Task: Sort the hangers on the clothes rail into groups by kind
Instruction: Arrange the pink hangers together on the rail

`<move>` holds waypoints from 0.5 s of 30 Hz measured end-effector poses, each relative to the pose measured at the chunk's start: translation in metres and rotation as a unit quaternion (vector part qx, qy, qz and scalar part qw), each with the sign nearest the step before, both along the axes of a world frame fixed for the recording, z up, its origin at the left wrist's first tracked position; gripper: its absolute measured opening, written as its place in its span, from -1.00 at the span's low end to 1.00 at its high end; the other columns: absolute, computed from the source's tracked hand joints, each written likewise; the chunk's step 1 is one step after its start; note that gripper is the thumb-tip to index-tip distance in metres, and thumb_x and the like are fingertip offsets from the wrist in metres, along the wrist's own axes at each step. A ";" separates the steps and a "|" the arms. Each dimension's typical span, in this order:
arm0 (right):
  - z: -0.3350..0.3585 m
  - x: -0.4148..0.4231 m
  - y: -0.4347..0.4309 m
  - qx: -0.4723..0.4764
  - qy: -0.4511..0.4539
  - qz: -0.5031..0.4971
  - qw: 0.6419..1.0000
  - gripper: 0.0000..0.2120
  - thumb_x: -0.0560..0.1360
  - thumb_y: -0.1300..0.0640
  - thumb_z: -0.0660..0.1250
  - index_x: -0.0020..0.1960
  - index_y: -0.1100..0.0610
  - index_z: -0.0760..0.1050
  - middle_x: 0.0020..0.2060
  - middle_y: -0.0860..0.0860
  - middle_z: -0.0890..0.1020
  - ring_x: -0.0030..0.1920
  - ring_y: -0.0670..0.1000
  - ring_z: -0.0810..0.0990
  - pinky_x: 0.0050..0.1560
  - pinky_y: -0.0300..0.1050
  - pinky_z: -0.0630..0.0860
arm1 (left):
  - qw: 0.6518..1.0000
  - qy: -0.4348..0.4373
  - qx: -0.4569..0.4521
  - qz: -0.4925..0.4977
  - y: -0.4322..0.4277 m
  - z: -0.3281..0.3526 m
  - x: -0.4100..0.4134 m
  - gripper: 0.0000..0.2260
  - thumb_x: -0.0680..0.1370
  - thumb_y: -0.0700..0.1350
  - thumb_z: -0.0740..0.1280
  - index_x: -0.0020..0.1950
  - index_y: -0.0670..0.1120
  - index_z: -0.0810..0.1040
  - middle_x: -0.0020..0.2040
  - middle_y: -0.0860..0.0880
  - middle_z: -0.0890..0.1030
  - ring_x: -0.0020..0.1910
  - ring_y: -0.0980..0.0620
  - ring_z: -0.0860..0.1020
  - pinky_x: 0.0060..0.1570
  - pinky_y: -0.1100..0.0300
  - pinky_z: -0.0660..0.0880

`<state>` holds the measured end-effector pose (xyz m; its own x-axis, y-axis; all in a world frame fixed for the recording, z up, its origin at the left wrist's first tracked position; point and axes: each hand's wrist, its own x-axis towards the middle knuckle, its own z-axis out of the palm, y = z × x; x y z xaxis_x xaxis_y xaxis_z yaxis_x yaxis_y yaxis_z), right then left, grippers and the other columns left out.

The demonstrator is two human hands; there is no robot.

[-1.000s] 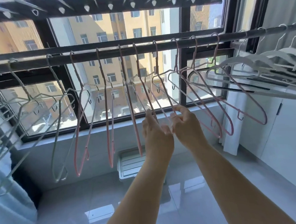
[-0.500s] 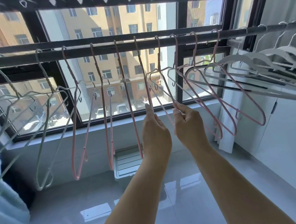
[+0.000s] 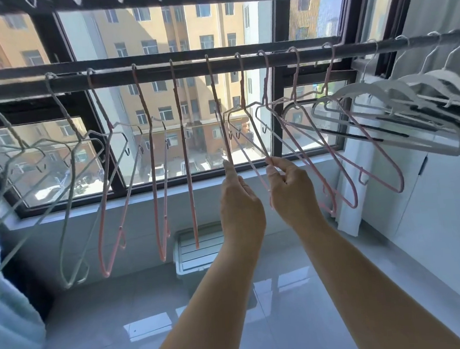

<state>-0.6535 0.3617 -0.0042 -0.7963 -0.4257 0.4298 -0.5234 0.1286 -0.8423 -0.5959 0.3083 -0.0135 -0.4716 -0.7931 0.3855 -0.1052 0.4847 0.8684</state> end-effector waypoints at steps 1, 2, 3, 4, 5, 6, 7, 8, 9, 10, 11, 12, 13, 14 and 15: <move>0.000 0.000 0.000 0.003 -0.001 0.002 1.000 -0.68 0.58 0.10 0.12 0.29 0.13 0.43 -0.28 -0.04 0.51 -0.31 -0.04 0.47 -0.28 -0.28 0.38 | 1.000 -0.001 -0.001 0.002 0.001 0.000 0.001 -0.59 0.62 -0.15 0.00 0.48 -0.09 0.07 0.41 -0.08 0.34 0.33 0.03 0.33 -0.05 0.56 0.09; 0.000 0.001 0.000 0.007 -0.004 0.005 1.000 -0.68 0.58 0.09 0.12 0.30 0.12 0.42 -0.27 -0.04 0.50 -0.27 -0.02 0.47 -0.22 -0.24 0.41 | 1.000 -0.001 -0.001 0.003 0.001 0.000 0.001 -0.58 0.62 -0.15 0.00 0.48 -0.10 0.05 0.41 -0.08 0.33 0.33 0.03 0.33 -0.07 0.57 0.08; 0.001 0.002 0.001 0.013 -0.007 0.008 1.000 -0.67 0.58 0.08 0.11 0.31 0.11 0.41 -0.24 -0.04 0.49 -0.22 0.00 0.48 -0.14 -0.19 0.44 | 1.000 -0.002 -0.001 0.001 0.002 0.000 0.002 -0.58 0.62 -0.15 0.00 0.48 -0.10 0.04 0.41 -0.08 0.32 0.33 0.04 0.32 -0.07 0.57 0.08; 0.001 0.003 0.001 0.018 -0.009 0.011 1.000 -0.66 0.58 0.07 0.11 0.32 0.10 0.40 -0.22 -0.02 0.48 -0.18 0.01 0.48 -0.07 -0.12 0.46 | 1.000 -0.002 -0.001 -0.003 0.003 -0.001 0.003 -0.57 0.62 -0.15 0.00 0.49 -0.10 0.02 0.42 -0.08 0.30 0.34 0.04 0.30 -0.05 0.56 0.09; 0.001 0.004 0.002 0.025 -0.010 0.014 1.000 -0.66 0.58 0.06 0.10 0.32 0.10 0.39 -0.20 -0.01 0.49 -0.14 0.01 0.49 -0.02 -0.07 0.48 | 1.000 -0.004 -0.001 -0.007 0.004 -0.001 0.003 -0.56 0.62 -0.15 -0.01 0.49 -0.11 -0.01 0.43 -0.08 0.28 0.35 0.04 0.29 -0.02 0.54 0.09; 0.002 0.005 0.004 0.031 -0.009 0.014 0.999 -0.65 0.59 0.05 0.10 0.33 0.10 0.38 -0.19 -0.01 0.51 -0.14 0.00 0.51 0.00 -0.06 0.49 | 1.000 -0.005 -0.002 -0.012 0.005 -0.001 0.004 -0.56 0.62 -0.14 -0.01 0.49 -0.11 -0.03 0.45 -0.09 0.24 0.38 0.03 0.25 0.02 0.51 0.09; 0.002 0.007 0.006 0.039 -0.007 0.013 0.999 -0.65 0.59 0.04 0.09 0.34 0.09 0.37 -0.21 -0.02 0.54 -0.17 -0.01 0.53 -0.04 -0.08 0.48 | 1.000 -0.004 -0.003 -0.017 0.006 -0.001 0.005 -0.55 0.62 -0.14 -0.01 0.49 -0.12 -0.05 0.47 -0.09 0.20 0.41 0.03 0.21 0.08 0.48 0.08; 0.002 0.009 0.008 0.046 -0.006 0.012 0.999 -0.64 0.59 0.04 0.08 0.34 0.09 0.35 -0.26 -0.04 0.56 -0.22 -0.04 0.55 -0.09 -0.12 0.47 | 1.000 -0.002 -0.003 -0.023 0.007 -0.001 0.006 -0.54 0.62 -0.14 -0.01 0.49 -0.12 -0.07 0.49 -0.09 0.15 0.44 0.02 0.16 0.14 0.45 0.07; 0.002 0.011 0.010 0.054 -0.004 0.011 0.998 -0.64 0.59 0.03 0.08 0.35 0.09 0.34 -0.31 -0.06 0.57 -0.26 -0.09 0.54 -0.12 -0.16 0.45 | 1.000 -0.001 -0.002 -0.028 0.008 -0.001 0.007 -0.54 0.62 -0.14 -0.01 0.49 -0.13 -0.10 0.50 -0.09 0.10 0.46 0.02 0.10 0.22 0.40 0.05; 0.002 0.013 0.013 0.062 0.000 0.010 0.998 -0.63 0.59 0.03 0.07 0.36 0.09 0.32 -0.33 -0.09 0.56 -0.26 -0.12 0.53 -0.14 -0.19 0.43 | 0.999 0.000 0.000 -0.033 0.009 0.000 0.008 -0.53 0.62 -0.13 -0.02 0.49 -0.12 -0.12 0.51 -0.08 0.05 0.48 0.02 0.04 0.28 0.36 0.02; 0.003 0.015 0.017 0.069 0.007 0.008 0.998 -0.62 0.60 0.02 0.07 0.38 0.10 0.30 -0.32 -0.11 0.55 -0.25 -0.13 0.52 -0.15 -0.22 0.42 | 0.999 0.000 0.001 -0.036 0.009 0.001 0.010 -0.52 0.62 -0.13 -0.02 0.48 -0.12 -0.14 0.52 -0.07 0.01 0.49 0.02 0.01 0.32 0.33 -0.01; 0.004 0.018 0.020 0.076 0.017 0.004 0.997 -0.60 0.60 0.02 0.07 0.40 0.10 0.28 -0.27 -0.11 0.55 -0.22 -0.14 0.50 -0.15 -0.26 0.39 | 0.999 0.002 -0.002 -0.035 0.009 0.001 0.011 -0.52 0.62 -0.12 -0.01 0.48 -0.12 -0.16 0.52 -0.06 -0.02 0.49 0.02 0.00 0.33 0.32 -0.02; 0.005 0.021 0.025 0.084 0.028 -0.001 0.996 -0.60 0.60 0.02 0.07 0.42 0.08 0.26 -0.21 -0.10 0.56 -0.19 -0.16 0.48 -0.14 -0.32 0.35 | 0.999 0.007 -0.007 -0.034 0.009 0.002 0.013 -0.51 0.62 -0.12 -0.01 0.48 -0.11 -0.16 0.52 -0.05 -0.03 0.49 0.02 0.00 0.32 0.31 -0.02; 0.006 0.024 0.030 0.091 0.040 -0.009 0.995 -0.59 0.60 0.02 0.08 0.43 0.05 0.25 -0.11 -0.06 0.57 -0.14 -0.17 0.46 -0.11 -0.37 0.33 | 0.999 0.011 -0.013 -0.030 0.010 0.003 0.015 -0.50 0.62 -0.10 0.00 0.48 -0.10 -0.17 0.52 -0.04 -0.04 0.49 0.02 0.01 0.31 0.32 -0.01; 0.006 0.028 0.036 0.092 0.053 -0.016 0.994 -0.59 0.60 0.02 0.09 0.43 0.03 0.25 0.01 -0.03 0.58 -0.06 -0.15 0.47 -0.04 -0.36 0.30 | 0.999 0.011 -0.019 -0.027 0.009 0.004 0.017 -0.49 0.62 -0.09 0.01 0.48 -0.09 -0.17 0.52 -0.04 -0.03 0.48 0.02 0.03 0.30 0.32 0.00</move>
